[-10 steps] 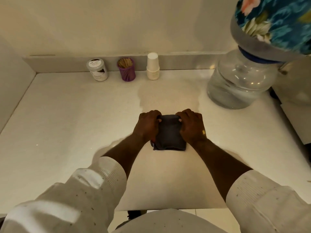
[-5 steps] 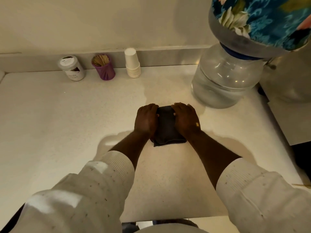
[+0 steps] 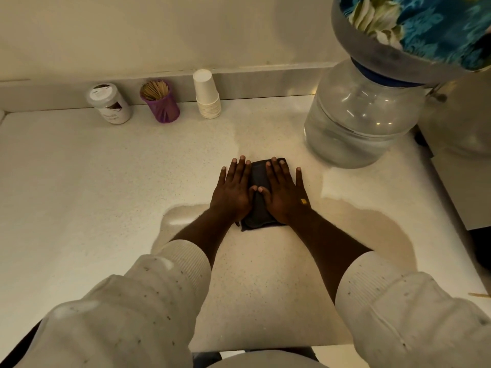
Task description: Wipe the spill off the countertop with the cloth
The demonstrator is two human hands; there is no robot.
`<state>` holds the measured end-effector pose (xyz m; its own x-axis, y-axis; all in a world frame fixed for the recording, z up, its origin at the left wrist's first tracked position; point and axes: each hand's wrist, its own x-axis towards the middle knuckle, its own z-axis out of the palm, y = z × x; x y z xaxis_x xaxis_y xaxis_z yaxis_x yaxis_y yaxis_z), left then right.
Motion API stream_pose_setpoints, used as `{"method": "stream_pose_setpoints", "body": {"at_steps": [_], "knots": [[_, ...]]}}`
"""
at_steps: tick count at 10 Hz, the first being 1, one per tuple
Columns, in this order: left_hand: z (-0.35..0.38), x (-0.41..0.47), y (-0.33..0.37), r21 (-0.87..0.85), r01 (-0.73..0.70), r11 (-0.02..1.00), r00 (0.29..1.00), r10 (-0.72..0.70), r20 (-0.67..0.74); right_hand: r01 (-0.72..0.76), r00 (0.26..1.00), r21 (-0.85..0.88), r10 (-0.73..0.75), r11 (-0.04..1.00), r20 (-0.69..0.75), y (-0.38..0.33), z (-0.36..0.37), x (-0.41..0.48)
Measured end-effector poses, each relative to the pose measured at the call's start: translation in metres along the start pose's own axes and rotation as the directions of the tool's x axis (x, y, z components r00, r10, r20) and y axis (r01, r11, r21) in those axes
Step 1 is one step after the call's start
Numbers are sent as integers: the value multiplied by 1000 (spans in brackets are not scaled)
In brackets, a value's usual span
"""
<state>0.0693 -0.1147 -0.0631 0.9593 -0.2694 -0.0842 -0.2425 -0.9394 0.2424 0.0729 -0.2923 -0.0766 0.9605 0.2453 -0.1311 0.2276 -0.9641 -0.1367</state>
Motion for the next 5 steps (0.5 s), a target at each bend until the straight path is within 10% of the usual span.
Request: {"method": "stream_pose_setpoints", "body": {"at_steps": [5], "knots": [[-68, -64, -58, 85, -2, 996, 996, 9, -84, 71, 989, 10, -69, 997, -134, -81, -44, -15]]}}
